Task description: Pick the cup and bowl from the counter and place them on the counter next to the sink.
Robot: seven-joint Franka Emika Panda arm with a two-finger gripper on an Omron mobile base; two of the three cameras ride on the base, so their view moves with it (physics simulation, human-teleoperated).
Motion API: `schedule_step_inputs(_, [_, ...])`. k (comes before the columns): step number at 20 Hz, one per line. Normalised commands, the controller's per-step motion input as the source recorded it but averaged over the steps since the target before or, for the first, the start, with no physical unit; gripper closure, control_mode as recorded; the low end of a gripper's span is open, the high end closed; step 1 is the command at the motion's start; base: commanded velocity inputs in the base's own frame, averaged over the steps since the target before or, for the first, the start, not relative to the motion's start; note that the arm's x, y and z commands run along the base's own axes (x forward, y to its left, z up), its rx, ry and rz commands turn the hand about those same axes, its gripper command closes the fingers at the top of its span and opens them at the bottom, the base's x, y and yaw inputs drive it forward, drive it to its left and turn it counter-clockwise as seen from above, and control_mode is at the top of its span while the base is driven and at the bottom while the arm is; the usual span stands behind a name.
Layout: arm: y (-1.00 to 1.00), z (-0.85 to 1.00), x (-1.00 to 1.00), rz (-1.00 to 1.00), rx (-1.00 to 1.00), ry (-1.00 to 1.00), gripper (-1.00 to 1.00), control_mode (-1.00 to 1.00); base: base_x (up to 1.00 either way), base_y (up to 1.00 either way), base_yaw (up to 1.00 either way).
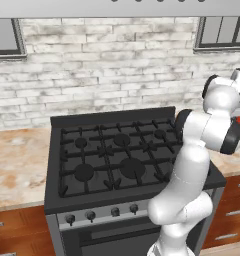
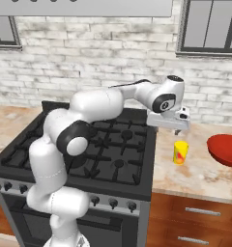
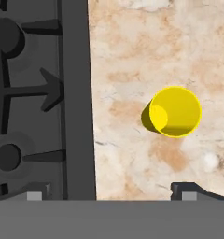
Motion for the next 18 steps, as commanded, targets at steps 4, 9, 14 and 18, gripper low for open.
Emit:
schedule_step_inputs(4, [-0.36, -0.03, 0.29, 0.00, 0.01, 0.00, -1.00, -1.00, 0.00, 0.00, 0.00])
schedule_step_inputs(9, [-0.30, -0.08, 0.00, 0.02, 0.00, 0.00, -1.00, -1.00, 0.00, 0.00, 0.00])
schedule_step_inputs(14, [-0.18, -0.20, 0.00, 0.04, 0.00, 0.00, -1.00, -1.00, 0.00, 0.00, 0.00])
schedule_step_inputs(18, [-0.04, -0.19, 0.02, 0.03, 0.00, 0.00, -1.00, -1.00, 0.00, 0.00, 0.00])
